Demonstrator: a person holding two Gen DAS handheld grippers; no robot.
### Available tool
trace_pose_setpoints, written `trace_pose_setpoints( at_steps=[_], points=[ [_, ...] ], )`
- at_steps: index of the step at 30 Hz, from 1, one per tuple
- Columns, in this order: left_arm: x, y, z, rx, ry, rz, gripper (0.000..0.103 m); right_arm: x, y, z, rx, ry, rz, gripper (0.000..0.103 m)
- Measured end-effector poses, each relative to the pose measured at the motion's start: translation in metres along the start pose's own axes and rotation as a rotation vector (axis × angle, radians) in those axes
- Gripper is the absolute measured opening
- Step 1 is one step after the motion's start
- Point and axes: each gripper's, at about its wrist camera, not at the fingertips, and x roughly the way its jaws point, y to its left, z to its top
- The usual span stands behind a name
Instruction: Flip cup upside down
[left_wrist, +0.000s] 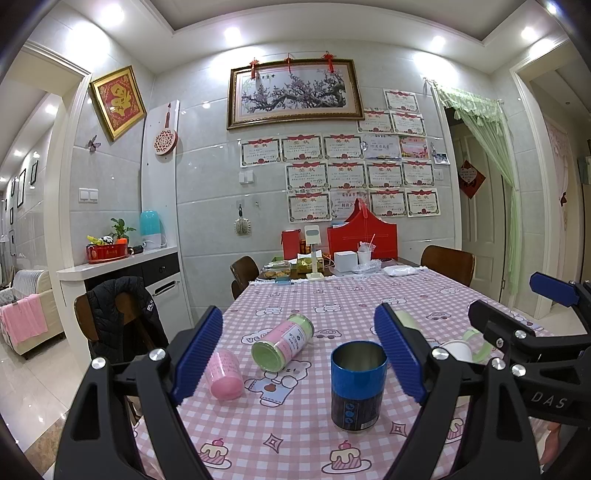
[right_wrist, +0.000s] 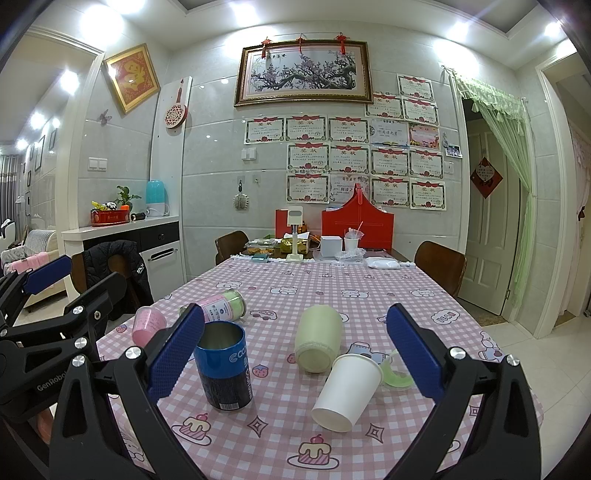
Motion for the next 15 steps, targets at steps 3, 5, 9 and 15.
trace_pose_setpoints(
  at_steps=[3, 5, 9, 15],
  points=[
    [0.0004, 0.0004, -0.0002, 0.000, 0.002, -0.002, 0.083, 0.0001, 0.0006, -0.0005, 0.000, 0.000, -0.001, 0.095],
    [-0.0001, 0.0000, -0.0003, 0.002, -0.001, 0.001, 0.083, 0.0001, 0.0009, -0.0005, 0.001, 0.001, -0.001, 0.095],
    [-0.0001, 0.0005, 0.0000, 0.000, -0.001, 0.000, 0.083, -0.0001, 0.0005, -0.0004, 0.000, -0.001, -0.002, 0.095],
    [0.0004, -0.0019, -0.0007, 0.009, -0.005, 0.013, 0.083, 0.0008, 0.0013, -0.0002, 0.002, -0.003, -0.003, 0.095]
  ],
)
